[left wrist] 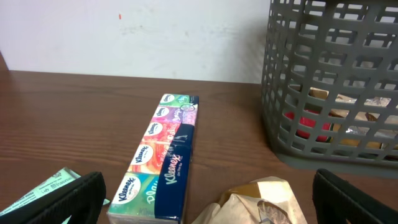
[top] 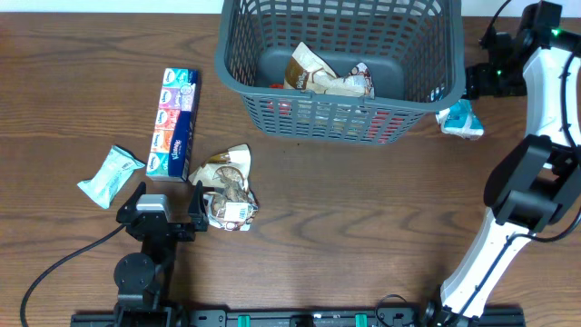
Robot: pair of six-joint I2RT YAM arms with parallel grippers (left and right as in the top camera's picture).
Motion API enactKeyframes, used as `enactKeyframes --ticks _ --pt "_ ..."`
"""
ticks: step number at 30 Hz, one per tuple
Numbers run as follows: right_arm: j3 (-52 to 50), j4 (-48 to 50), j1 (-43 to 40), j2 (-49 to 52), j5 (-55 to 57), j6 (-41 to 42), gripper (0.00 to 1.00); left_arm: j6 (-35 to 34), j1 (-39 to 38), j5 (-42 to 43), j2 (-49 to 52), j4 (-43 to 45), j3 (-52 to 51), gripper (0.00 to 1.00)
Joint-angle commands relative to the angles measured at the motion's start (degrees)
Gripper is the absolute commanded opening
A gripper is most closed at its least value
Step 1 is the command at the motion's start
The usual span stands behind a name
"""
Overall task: Pack container
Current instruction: 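Move the right gripper to the teal snack bag beside the basket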
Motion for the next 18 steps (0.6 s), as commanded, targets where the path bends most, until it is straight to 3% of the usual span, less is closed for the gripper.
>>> enactKeyframes --ticks 1,18 --pt "0.11 -0.28 1.09 2.38 -1.81 -1.14 0.77 -0.35 -0.13 2.29 -0.26 -2.34 -0.76 0.99" --pt "-0.33 -0.31 3.3 8.2 -2.82 -1.11 0.79 -0.35 -0.13 2.29 -0.26 -2.36 -0.76 0.99"
